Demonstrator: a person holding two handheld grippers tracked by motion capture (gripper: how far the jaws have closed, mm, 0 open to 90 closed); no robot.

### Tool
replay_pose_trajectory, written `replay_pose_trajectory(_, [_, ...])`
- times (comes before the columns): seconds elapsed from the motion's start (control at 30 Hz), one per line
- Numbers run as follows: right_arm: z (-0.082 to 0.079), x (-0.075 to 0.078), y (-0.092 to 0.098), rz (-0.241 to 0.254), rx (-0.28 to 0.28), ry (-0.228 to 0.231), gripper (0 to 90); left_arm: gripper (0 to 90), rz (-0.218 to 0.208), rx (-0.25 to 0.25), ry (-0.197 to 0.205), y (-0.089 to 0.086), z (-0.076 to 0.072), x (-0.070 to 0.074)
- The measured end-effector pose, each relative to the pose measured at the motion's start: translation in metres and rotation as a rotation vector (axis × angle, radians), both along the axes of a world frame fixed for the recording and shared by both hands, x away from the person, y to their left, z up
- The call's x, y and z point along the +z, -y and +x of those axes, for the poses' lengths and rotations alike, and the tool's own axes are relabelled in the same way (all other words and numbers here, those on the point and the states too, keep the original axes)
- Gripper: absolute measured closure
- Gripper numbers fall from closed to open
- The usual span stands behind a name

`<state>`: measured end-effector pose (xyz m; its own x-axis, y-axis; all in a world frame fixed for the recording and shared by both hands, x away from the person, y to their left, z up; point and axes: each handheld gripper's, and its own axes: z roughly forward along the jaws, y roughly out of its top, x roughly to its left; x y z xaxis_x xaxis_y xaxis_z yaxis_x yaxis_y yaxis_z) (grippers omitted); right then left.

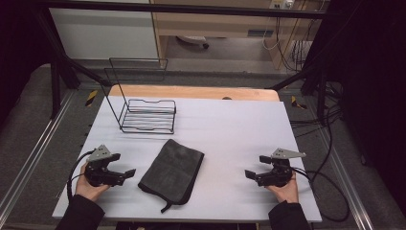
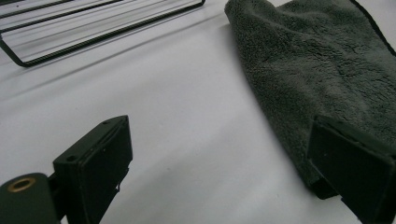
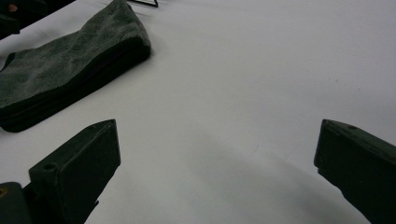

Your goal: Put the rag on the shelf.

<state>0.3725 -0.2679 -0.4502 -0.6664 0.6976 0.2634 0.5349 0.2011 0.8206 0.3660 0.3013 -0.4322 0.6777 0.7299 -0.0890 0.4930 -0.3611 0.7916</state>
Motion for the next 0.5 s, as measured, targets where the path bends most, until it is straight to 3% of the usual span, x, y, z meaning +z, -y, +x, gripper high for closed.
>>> replay_pose_trajectory(0.4, [-0.001, 0.000, -0.002, -0.004, -0.017, 0.008, 1.5, 11.7, -0.002, 0.010, -0.024, 0.007, -0.002, 0.001])
replay_pose_trajectory(0.5, [-0.001, 0.001, -0.007, -0.024, -0.013, 0.009, 1.5, 13.9, -0.003, 0.001, -0.033, 0.011, -0.004, 0.002])
